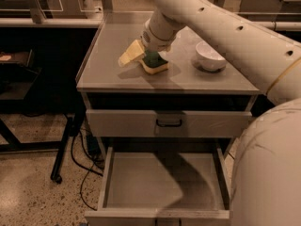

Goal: Place sponge into middle drawer

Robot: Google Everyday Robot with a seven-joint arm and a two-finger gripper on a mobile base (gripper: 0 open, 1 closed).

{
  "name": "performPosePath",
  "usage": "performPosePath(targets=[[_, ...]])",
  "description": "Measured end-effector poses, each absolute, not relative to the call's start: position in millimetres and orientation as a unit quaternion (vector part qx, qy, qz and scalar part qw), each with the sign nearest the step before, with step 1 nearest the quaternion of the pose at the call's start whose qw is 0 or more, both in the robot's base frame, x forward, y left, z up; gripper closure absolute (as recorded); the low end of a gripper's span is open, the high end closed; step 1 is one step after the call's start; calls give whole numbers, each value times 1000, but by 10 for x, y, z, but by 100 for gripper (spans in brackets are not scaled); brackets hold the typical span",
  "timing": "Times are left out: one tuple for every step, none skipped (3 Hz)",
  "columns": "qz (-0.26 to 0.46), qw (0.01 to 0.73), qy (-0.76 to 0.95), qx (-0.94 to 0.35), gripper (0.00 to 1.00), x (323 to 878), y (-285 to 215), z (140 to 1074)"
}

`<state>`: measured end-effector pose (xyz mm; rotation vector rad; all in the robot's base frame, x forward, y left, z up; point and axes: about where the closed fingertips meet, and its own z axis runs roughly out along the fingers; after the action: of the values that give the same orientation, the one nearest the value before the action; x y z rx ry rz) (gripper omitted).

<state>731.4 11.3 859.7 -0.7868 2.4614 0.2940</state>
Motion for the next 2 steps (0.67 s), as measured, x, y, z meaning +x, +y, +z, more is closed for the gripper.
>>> performPosePath(targets=[[102,266,916,-282,0,7428,5,8525],[102,266,916,-282,0,7430,3,8525]])
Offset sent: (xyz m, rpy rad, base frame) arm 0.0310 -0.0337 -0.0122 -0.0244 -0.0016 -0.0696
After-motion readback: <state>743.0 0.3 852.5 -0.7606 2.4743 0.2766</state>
